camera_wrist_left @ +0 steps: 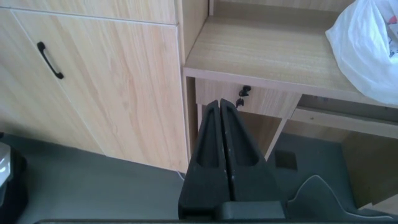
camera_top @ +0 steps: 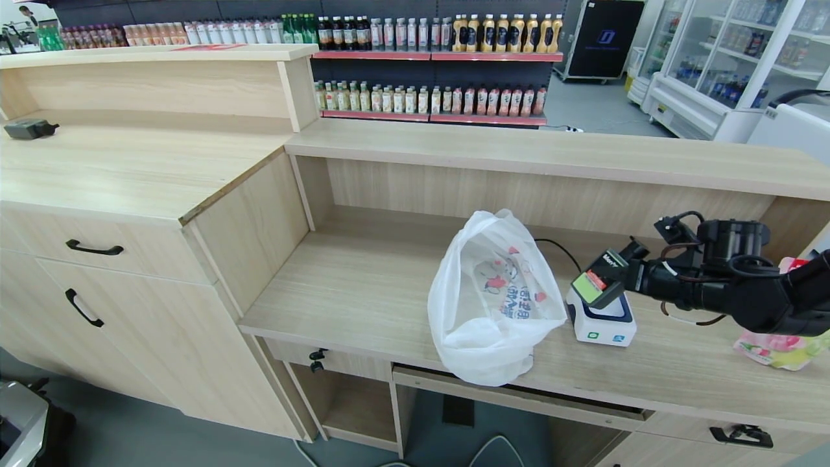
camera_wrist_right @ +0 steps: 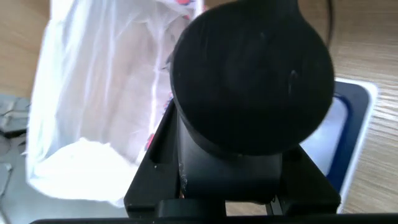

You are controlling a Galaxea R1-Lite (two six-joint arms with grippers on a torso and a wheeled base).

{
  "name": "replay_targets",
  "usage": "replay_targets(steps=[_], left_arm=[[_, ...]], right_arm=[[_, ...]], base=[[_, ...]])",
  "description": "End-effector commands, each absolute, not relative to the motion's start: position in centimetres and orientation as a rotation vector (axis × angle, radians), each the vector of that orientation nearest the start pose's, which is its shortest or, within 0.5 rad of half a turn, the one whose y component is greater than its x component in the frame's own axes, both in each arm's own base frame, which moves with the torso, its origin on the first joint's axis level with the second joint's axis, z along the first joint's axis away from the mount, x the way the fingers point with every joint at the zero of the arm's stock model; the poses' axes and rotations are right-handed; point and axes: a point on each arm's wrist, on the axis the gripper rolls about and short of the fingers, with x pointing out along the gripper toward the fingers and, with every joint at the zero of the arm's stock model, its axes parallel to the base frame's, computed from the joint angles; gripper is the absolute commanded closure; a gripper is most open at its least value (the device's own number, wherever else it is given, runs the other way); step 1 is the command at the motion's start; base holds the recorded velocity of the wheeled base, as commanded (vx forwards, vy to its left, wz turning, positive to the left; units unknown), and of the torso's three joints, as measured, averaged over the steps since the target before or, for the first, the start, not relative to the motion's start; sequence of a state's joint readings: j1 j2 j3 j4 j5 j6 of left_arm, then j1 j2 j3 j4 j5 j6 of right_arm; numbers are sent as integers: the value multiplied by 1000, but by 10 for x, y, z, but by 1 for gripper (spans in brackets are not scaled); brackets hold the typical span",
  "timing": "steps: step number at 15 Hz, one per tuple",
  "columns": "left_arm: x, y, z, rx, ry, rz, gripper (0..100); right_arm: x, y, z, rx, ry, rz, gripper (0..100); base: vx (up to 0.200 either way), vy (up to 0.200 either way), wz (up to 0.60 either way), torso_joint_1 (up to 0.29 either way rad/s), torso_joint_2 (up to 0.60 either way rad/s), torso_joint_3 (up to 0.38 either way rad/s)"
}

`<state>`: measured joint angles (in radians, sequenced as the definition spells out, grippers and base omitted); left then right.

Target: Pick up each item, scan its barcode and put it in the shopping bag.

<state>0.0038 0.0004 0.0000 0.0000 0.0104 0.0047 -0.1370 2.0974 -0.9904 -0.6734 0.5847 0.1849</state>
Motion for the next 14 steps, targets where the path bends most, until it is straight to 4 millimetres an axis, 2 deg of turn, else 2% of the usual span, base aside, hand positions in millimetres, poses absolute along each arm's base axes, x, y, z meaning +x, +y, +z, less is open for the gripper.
replay_targets(steps=[1,14], left_arm=[[-23,0,75,5,0,15,100],[-23,0,75,5,0,15,100]], right_arm=[[385,-41,94,333,452,393,100],[383,-44,96,336,449,383,100]], base=[[0,0,0,0,0,0],[0,0,0,0,0,0]])
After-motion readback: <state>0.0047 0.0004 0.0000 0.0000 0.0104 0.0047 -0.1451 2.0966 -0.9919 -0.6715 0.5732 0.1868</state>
